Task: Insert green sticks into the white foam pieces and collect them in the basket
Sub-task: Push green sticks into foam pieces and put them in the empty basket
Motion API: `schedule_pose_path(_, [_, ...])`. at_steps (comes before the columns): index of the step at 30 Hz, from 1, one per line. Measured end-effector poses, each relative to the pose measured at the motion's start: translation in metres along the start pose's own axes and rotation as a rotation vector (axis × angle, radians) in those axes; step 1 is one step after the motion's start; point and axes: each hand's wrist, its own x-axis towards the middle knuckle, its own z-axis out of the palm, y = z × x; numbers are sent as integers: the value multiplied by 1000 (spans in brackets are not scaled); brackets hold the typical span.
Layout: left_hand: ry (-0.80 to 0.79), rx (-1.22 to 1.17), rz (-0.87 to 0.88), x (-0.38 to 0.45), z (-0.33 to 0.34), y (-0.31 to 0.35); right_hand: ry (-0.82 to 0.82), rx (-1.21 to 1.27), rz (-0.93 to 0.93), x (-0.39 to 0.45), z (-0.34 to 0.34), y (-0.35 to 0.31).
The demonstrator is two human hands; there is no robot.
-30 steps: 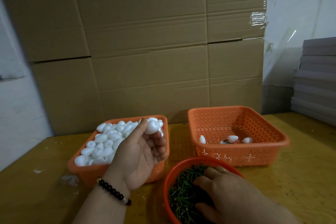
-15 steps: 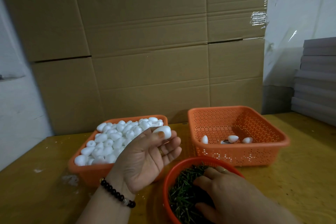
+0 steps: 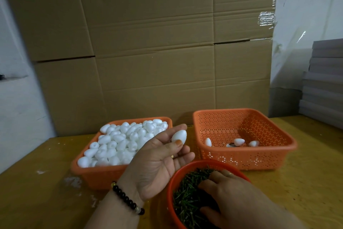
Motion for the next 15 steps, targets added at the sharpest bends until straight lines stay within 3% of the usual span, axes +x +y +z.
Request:
schedule_pose_path(6, [64,86,81,0,9,-9,-4,-1,-2,-1,-3,-2])
schedule_pose_path(10, [199,345,147,0,12,-15,-3,1,0,-3,-5,-3])
schedule_pose_path(15, [206,599,203,-1,10,-19,-12,1,3,-2,-4,-3])
